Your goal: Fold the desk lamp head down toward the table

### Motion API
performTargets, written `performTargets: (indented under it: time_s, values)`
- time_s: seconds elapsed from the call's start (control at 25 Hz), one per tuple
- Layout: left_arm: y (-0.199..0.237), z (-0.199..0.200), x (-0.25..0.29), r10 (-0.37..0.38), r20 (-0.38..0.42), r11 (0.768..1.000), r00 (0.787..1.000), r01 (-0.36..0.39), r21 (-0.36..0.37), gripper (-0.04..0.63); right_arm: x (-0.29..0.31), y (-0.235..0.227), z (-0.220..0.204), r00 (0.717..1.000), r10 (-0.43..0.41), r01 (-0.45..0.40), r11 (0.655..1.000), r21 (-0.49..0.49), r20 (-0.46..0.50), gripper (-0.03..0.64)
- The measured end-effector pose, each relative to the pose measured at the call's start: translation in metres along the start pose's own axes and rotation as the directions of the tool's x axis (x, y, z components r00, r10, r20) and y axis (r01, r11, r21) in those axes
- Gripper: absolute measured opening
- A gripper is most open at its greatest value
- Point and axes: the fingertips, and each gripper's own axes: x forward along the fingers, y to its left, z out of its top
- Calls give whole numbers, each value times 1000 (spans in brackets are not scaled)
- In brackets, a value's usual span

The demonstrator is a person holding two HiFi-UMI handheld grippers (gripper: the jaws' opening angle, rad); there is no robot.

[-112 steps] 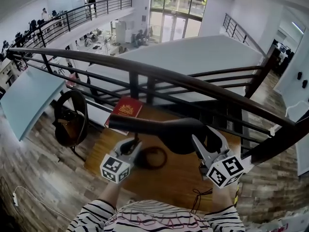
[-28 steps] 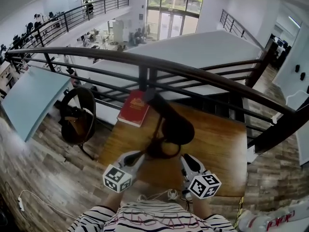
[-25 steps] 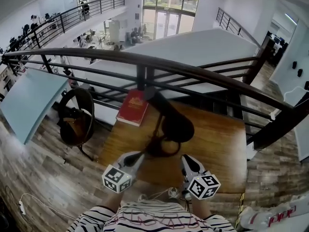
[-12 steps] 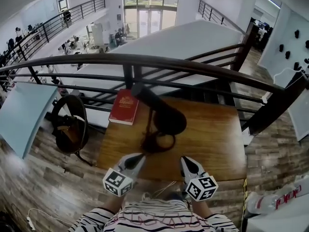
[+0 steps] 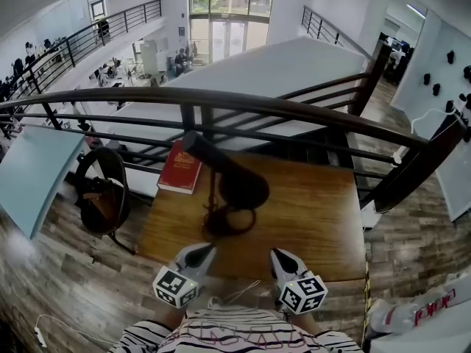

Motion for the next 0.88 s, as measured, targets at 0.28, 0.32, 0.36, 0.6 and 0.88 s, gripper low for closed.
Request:
performTargets:
  time_s: [0.28, 0.32, 0.36, 0.6, 0.88]
  values:
    - [-19, 1, 0, 57, 17, 998, 998, -57, 12, 2, -13, -8, -3, 999, 43, -44, 999, -28, -27, 2]
    - [-19, 0, -1, 66, 17, 998, 998, -66, 14, 2, -13, -9, -3, 998, 47, -48, 998, -32, -30, 2]
    - [-19, -1, -3, 73, 15, 997, 997, -73, 16, 2, -14, -9, -4, 998, 51, -53, 998, -37, -32, 2]
    - [-25, -5, -6, 100, 5, 995, 995, -101, 26, 2, -16, -8, -5, 997, 71, -73, 995, -63, -37, 2]
    - [-37, -1, -6, 104, 15, 994, 994, -105, 29, 2, -26, -10, -3, 996, 81, -83, 995, -61, -35, 2]
